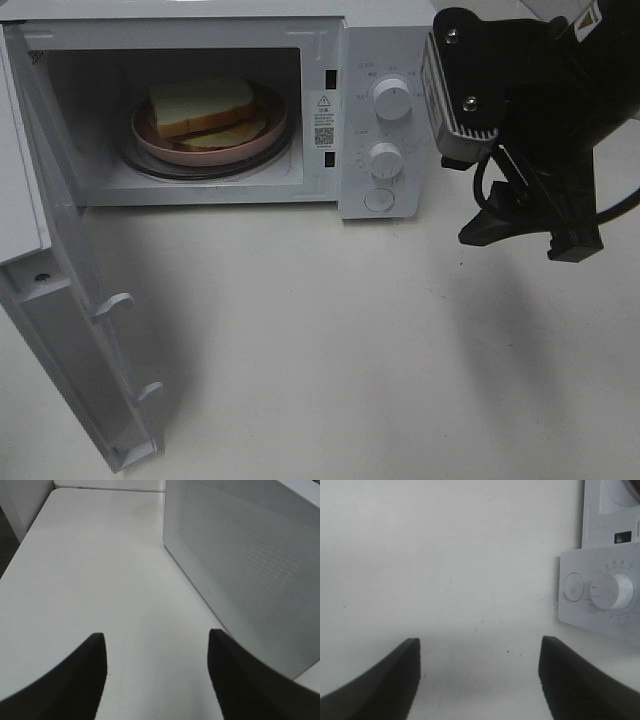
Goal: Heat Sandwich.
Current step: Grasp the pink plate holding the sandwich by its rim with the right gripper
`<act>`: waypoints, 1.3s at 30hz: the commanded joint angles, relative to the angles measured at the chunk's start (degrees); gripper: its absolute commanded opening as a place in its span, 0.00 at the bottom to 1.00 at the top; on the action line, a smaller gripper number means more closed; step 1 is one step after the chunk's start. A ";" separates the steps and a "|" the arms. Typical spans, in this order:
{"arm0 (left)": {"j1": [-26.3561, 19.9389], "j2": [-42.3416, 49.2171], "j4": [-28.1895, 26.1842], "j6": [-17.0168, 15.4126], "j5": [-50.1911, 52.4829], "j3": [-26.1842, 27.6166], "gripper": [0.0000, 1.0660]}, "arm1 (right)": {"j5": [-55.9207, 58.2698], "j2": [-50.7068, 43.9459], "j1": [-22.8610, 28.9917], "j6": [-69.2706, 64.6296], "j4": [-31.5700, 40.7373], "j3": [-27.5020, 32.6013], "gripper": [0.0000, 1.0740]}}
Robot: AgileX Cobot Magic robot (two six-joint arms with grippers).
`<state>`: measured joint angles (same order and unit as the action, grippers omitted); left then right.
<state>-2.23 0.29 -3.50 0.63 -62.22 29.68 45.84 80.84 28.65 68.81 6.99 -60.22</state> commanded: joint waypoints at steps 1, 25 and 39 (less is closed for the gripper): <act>0.17 0.29 0.11 -0.23 1.03 -0.17 0.54 | 0.69 -0.17 1.66 1.60 -1.66 -0.80 0.61; 0.17 0.29 0.11 -0.23 1.03 -0.17 0.54 | -7.28 8.14 5.16 3.04 -0.74 -1.60 0.61; 0.17 0.29 0.11 -0.23 1.03 -0.17 0.54 | -5.67 21.03 9.45 0.69 -0.57 -14.09 0.61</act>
<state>-2.23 0.29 -3.50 0.63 -62.22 29.68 39.71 100.38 37.53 69.79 5.90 -72.71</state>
